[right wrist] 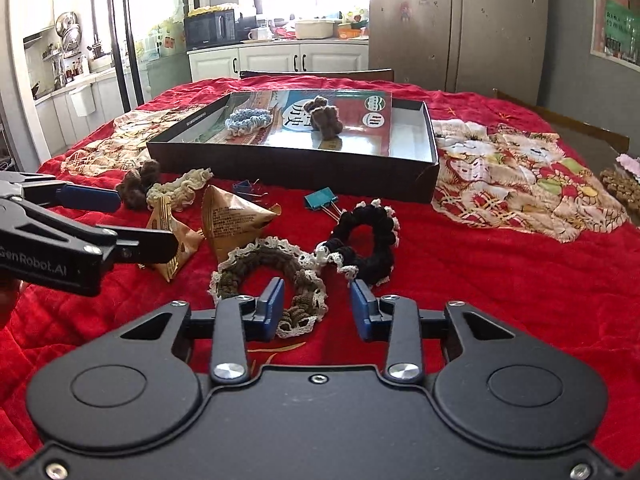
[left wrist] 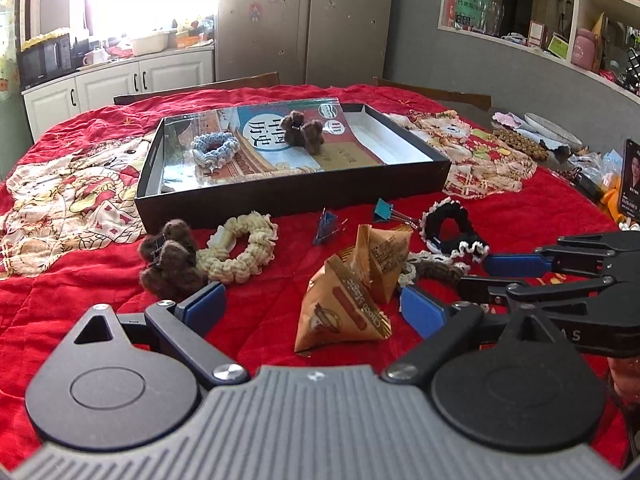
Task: Organize objects
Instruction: 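Grasp the tan paper pyramid with the left tool while the right tool grasps the brown-and-cream crocheted ring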
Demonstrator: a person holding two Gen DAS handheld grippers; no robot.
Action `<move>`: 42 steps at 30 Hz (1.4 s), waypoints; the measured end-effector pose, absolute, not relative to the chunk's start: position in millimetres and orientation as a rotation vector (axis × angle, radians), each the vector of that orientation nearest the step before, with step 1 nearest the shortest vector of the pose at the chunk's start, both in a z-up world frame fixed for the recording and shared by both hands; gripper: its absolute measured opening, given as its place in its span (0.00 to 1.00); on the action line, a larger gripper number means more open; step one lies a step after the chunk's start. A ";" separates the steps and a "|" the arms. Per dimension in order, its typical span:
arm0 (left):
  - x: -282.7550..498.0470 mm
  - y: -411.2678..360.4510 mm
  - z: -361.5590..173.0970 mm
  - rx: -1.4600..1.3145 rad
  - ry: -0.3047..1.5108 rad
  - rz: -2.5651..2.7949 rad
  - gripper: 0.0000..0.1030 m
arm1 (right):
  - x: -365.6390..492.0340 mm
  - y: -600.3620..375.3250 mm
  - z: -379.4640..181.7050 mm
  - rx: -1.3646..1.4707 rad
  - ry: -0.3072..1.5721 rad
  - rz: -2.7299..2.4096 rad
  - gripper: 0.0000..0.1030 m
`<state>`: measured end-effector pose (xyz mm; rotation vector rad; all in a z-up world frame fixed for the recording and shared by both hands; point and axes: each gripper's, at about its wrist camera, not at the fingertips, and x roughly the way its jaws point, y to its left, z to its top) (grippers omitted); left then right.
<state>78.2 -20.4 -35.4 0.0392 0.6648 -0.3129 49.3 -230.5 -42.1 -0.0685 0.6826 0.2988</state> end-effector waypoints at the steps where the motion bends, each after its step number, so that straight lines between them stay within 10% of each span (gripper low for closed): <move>1: 78.3 -20.6 -36.3 0.041 0.664 -0.312 0.95 | 49.9 -230.3 -43.1 -0.066 0.686 0.300 0.31; 42: 85.9 -29.4 -54.3 0.050 0.734 -0.358 0.41 | 52.3 -225.5 -51.9 -0.061 0.717 0.334 0.15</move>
